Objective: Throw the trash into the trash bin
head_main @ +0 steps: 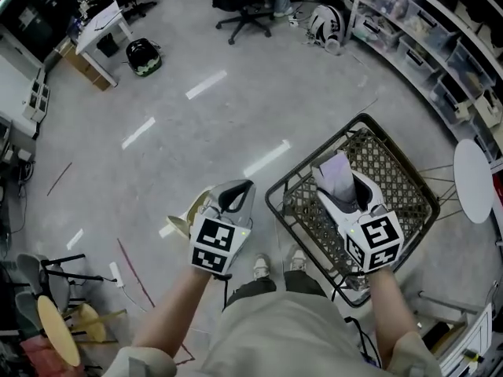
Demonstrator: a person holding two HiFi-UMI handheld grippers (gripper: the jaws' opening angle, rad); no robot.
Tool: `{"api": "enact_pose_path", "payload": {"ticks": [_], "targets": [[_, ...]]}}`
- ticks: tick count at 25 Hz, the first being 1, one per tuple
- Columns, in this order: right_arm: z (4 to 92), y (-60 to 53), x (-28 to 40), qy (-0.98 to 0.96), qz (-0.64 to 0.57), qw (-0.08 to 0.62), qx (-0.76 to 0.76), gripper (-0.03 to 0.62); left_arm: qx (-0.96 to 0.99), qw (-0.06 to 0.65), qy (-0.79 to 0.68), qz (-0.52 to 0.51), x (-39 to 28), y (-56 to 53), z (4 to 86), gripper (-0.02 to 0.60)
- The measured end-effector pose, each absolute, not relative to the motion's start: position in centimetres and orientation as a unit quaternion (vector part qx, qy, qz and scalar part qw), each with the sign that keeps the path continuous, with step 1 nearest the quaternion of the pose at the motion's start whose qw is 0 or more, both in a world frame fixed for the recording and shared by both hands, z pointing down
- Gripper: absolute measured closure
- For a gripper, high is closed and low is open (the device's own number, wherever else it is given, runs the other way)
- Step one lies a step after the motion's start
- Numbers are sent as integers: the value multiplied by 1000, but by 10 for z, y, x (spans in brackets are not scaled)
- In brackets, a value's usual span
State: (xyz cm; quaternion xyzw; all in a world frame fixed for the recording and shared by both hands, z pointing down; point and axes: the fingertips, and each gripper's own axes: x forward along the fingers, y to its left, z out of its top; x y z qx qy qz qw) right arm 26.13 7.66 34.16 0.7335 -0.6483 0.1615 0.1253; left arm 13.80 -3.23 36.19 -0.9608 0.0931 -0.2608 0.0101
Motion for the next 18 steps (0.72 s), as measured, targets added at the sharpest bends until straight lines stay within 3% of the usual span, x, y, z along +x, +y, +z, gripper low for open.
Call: {"api": "enact_pose_path", "payload": {"ticks": [10,18], "targets": [[250,64,226,-674,82,70,731,284,-969,34,146,-199,97,-54,286,580],[245,42,220,-699,80,78,707,284,-963,29,192,-189,68,-73,275,580]]}}
